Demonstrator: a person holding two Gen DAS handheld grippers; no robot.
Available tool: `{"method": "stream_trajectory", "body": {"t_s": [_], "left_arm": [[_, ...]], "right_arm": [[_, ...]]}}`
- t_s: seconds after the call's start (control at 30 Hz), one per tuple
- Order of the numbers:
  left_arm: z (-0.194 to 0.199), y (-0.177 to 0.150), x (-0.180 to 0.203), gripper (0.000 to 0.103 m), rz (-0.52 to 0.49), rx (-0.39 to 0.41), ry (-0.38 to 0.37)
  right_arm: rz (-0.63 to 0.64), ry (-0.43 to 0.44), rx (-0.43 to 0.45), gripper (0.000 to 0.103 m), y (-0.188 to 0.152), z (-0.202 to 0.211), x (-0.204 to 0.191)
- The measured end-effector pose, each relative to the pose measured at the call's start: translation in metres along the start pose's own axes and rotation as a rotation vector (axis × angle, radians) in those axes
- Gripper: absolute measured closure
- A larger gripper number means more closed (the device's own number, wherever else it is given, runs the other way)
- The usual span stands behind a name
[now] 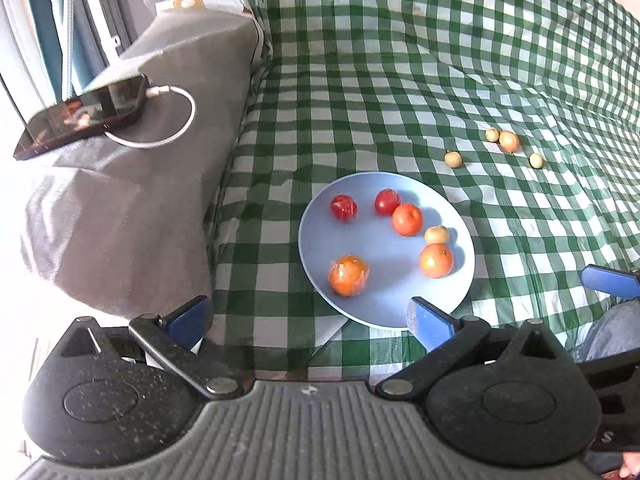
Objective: Organize fruits
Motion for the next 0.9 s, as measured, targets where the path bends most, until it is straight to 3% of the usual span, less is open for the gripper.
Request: {"method": "stream_trajectory", "body": {"t_s": [0.33, 0.9], "left_arm": [[0.027, -0.012, 0.006, 0.000, -0.027, 0.057, 0.015], [0.035, -0.015, 0.010, 0.000, -0.044, 0.068, 0.014]], "right_arm": [[-0.001, -0.001, 0.074, 0.001, -0.010, 0.030, -0.005], [0.008, 0.004, 0.082, 0.001, -0.014, 0.036, -0.007]]}}
Point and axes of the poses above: each gripper's, at about its wrist camera, not at the fingertips, and z roughly against the way its jaws point, x to its right, y to its top, the point moved 3 cm from there along -z, roughly the way its jaws point, and after that the axes turned 13 degrees about -x, right-handed, at the moved point
